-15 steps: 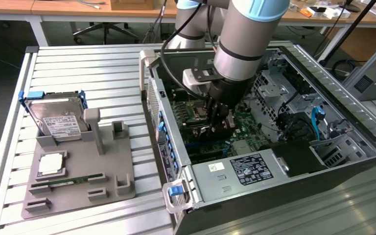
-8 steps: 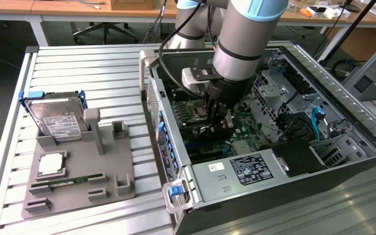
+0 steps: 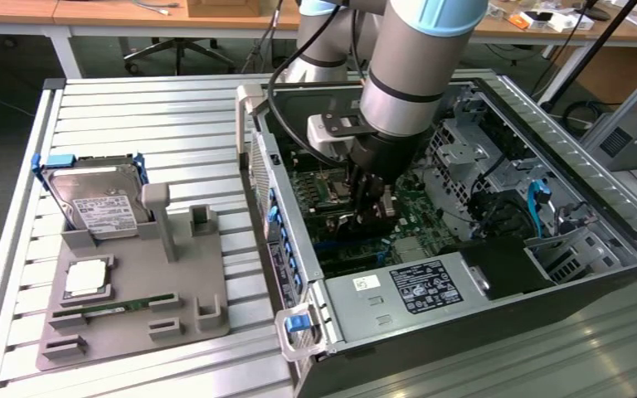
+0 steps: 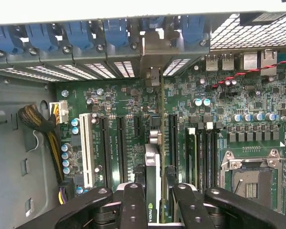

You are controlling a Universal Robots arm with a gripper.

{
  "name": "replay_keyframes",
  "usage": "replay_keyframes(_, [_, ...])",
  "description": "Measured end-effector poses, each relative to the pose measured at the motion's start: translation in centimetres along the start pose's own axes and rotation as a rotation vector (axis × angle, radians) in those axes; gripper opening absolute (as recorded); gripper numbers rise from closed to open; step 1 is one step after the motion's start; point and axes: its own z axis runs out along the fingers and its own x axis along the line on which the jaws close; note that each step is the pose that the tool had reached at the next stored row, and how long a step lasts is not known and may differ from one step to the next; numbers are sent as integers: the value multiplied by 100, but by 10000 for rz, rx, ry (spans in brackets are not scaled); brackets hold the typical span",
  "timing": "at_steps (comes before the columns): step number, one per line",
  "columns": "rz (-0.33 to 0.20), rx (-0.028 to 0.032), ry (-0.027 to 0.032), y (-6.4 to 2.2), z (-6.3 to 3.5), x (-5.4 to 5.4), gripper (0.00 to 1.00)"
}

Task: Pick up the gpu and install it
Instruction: 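Insert the gpu into the slot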

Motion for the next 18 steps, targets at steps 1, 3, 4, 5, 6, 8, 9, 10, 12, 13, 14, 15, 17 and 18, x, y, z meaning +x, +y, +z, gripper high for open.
replay_keyframes(1, [1,0,0,0,0,0,27])
replay_keyframes(3, [3,0,1,0,0,0,27])
replay_keyframes(4, [2,0,1,0,-1,-1,27])
replay_keyframes(5, [2,0,1,0,-1,0,27])
replay_keyframes(6, [3,0,1,0,0,0,27])
replay_keyframes(8, [2,0,1,0,-1,-1,27])
replay_keyframes(9, [3,0,1,0,-1,-1,27])
replay_keyframes(10, [0,0,1,0,0,0,27])
replay_keyframes(12, [-34,1,4,0,0,-1,27])
replay_keyframes(13, [-67,1,5,0,0,-1,27])
replay_keyframes(14, [-104,1,10,0,0,-1,27])
replay_keyframes(15, [-125,1,15,0,-1,-6,27])
replay_keyframes(17, [-135,2,16,1,-1,-28,27])
replay_keyframes(18, [-138,2,14,1,0,-41,27])
